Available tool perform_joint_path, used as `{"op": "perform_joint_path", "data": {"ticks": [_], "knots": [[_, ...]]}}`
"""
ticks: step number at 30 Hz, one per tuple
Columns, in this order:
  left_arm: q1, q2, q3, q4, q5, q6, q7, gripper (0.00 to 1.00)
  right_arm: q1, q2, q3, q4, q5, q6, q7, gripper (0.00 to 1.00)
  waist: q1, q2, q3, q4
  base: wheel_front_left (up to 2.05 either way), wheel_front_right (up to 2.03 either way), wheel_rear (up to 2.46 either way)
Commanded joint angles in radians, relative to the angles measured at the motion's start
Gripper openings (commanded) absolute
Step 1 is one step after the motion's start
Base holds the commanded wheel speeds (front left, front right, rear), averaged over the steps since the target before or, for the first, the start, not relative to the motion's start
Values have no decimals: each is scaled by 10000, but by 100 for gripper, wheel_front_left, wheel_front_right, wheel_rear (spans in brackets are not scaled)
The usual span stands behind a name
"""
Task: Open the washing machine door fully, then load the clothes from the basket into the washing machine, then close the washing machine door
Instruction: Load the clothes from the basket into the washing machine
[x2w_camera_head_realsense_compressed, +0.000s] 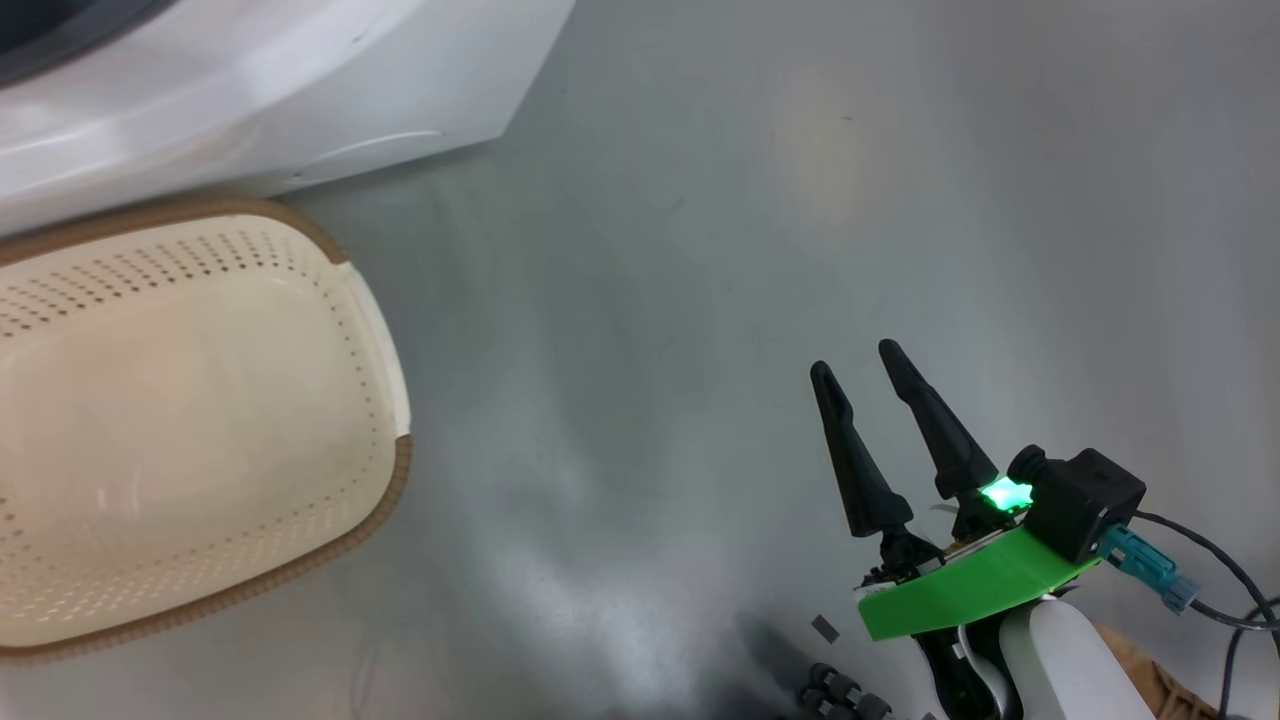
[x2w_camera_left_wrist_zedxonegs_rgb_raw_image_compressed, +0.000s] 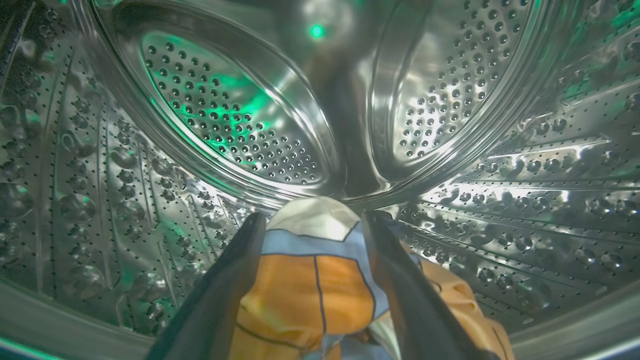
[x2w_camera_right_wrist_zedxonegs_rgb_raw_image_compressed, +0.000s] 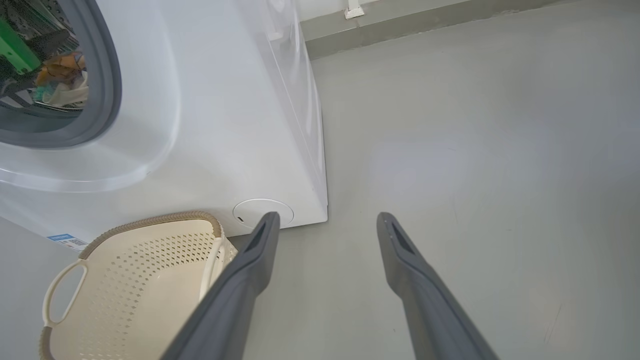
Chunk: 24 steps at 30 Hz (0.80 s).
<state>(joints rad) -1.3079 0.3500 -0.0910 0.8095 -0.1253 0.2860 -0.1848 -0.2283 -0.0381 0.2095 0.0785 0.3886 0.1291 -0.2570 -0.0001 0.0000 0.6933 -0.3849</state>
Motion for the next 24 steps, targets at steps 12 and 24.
{"op": "perform_joint_path", "data": {"ticks": [12, 24], "knots": [[506, -39, -48, 316, -261, -213, -273, 100, -14, -122, 19, -112, -294, 16, -48, 100, 1, 0, -484, 659, 0, 0, 0], [884, -792, -215, 710, -618, -412, -601, 100, 73, -122, -178, -73, -498, 16, -48, 100, 1, 0, -860, 1219, 0, 0, 0]]}}
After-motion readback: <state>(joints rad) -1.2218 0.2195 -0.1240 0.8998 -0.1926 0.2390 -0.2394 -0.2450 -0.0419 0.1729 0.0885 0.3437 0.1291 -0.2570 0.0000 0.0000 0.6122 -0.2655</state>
